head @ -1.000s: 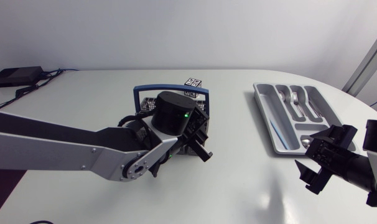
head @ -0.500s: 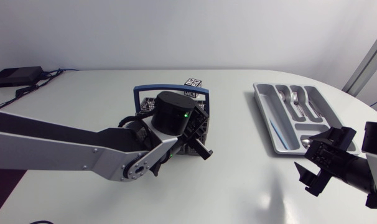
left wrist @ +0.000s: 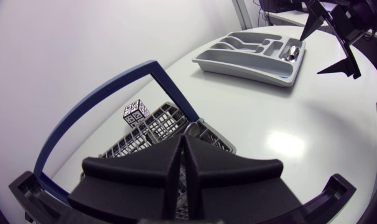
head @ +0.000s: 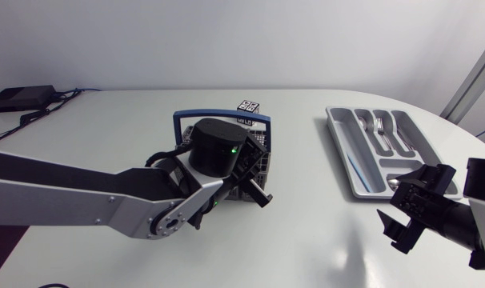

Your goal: Transfer all utensils from the basket to the drawer tray.

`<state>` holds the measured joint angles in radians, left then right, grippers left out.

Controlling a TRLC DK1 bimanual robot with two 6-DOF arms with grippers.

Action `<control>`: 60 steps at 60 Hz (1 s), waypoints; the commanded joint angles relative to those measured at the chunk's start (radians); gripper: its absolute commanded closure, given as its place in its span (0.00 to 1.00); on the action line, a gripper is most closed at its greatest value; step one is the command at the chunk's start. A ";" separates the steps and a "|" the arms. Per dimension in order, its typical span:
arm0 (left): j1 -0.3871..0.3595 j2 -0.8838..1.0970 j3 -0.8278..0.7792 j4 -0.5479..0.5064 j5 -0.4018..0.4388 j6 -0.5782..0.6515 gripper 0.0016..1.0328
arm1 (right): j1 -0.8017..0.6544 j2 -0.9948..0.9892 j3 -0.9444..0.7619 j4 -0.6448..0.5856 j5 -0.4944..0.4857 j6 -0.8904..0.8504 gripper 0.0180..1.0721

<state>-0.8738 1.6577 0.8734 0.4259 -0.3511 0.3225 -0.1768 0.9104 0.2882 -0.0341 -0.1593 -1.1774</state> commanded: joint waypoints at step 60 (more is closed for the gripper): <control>-0.011 -0.173 -0.086 0.198 -0.094 0.135 0.97 | 0.115 -0.119 -0.037 -0.081 0.073 0.079 0.05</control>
<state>-0.8848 1.5181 0.8074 0.6003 -0.4259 0.4236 -0.0723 0.8013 0.2726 -0.1047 -0.0990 -1.1240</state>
